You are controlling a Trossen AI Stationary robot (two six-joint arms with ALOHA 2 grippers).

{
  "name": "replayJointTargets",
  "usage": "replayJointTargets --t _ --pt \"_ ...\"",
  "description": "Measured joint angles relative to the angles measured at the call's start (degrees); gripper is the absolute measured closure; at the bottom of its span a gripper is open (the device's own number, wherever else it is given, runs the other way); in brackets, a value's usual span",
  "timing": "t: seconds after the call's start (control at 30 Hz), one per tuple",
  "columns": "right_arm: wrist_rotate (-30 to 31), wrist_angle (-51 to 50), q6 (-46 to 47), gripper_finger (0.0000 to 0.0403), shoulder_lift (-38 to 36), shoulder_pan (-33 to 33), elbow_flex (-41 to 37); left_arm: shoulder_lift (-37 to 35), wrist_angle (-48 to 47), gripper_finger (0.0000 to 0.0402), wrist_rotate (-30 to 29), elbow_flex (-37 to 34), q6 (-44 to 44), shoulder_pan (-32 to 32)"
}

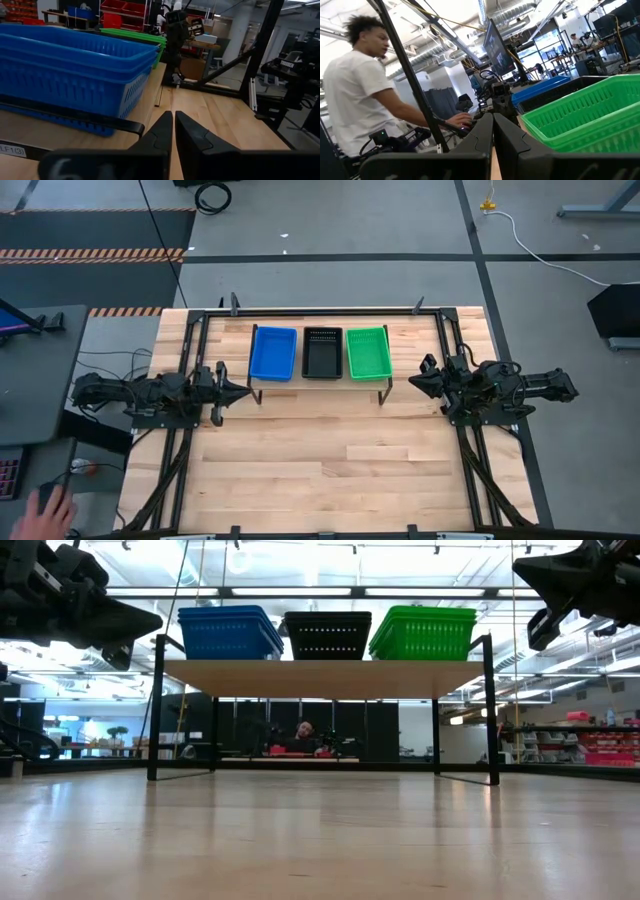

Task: Stack baskets on shelf by color
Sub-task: Return to Home Position

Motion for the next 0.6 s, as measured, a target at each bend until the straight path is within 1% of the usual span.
replayJointTargets --t 0.27,0.6 --pt "0.0 0.0 0.0 0.0383 0.0 0.0 0.0 0.0 0.0 0.0368 0.0 0.0 0.0 0.0" --pt "0.0 0.0 0.0 0.0383 0.0 0.0 0.0 0.0 0.0 0.0378 0.0 0.0 0.0 0.0"
